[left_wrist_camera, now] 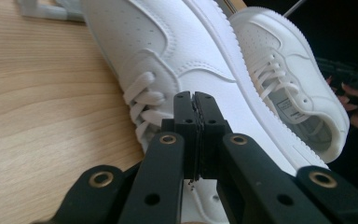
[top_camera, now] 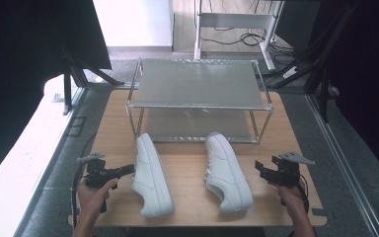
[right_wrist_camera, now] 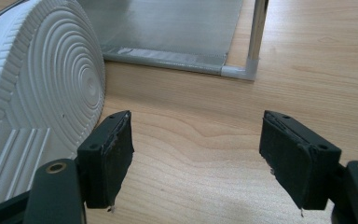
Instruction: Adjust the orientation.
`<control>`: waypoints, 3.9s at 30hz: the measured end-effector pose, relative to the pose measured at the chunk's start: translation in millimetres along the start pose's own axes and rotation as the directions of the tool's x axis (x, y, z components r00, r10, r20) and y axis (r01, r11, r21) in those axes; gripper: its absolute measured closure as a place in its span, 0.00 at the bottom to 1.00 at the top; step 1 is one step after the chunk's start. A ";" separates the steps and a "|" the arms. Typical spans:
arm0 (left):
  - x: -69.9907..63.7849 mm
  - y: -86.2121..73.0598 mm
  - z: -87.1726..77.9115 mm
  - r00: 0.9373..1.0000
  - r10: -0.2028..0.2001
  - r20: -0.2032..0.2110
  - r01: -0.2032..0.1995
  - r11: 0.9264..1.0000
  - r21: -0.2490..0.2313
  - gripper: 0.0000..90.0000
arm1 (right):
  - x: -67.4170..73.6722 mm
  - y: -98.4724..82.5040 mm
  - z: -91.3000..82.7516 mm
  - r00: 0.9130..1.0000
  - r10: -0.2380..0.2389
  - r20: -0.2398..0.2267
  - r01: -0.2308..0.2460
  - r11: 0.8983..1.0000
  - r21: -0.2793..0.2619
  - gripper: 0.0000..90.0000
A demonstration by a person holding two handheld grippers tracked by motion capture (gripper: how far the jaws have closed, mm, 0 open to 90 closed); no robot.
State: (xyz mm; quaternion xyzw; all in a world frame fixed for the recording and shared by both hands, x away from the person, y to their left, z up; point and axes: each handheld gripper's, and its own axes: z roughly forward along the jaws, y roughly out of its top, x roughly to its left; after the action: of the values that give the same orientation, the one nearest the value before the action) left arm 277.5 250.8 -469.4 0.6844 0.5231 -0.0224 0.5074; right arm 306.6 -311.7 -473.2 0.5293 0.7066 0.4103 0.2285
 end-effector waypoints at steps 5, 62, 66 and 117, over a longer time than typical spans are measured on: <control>-5.2 2.7 8.1 1.000 0.007 0.021 -0.007 1.000 0.008 0.99 | -7.4 3.5 -5.7 0.999 0.031 0.008 -0.031 0.999 -0.024 0.29; -106.5 68.8 153.2 0.968 0.240 0.075 -0.250 0.944 0.213 0.97 | -23.8 -1.2 -11.8 0.993 0.102 0.062 -0.099 0.994 -0.048 0.31; -115.0 71.7 154.3 0.963 0.260 0.073 -0.270 0.940 0.210 0.96 | -23.0 -1.0 -12.2 0.994 0.095 0.060 -0.092 0.995 -0.048 0.31; -70.6 4.9 72.9 0.962 0.270 0.049 -0.274 0.925 0.263 1.00 | -11.2 -4.3 -7.3 0.998 0.055 0.043 -0.055 0.998 -0.020 0.30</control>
State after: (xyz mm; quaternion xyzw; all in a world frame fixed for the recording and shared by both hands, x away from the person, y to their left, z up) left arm 285.7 149.7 -461.7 0.8122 0.4123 -0.0265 0.4118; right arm 302.4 -325.1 -473.9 0.5552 0.6827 0.4114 0.2374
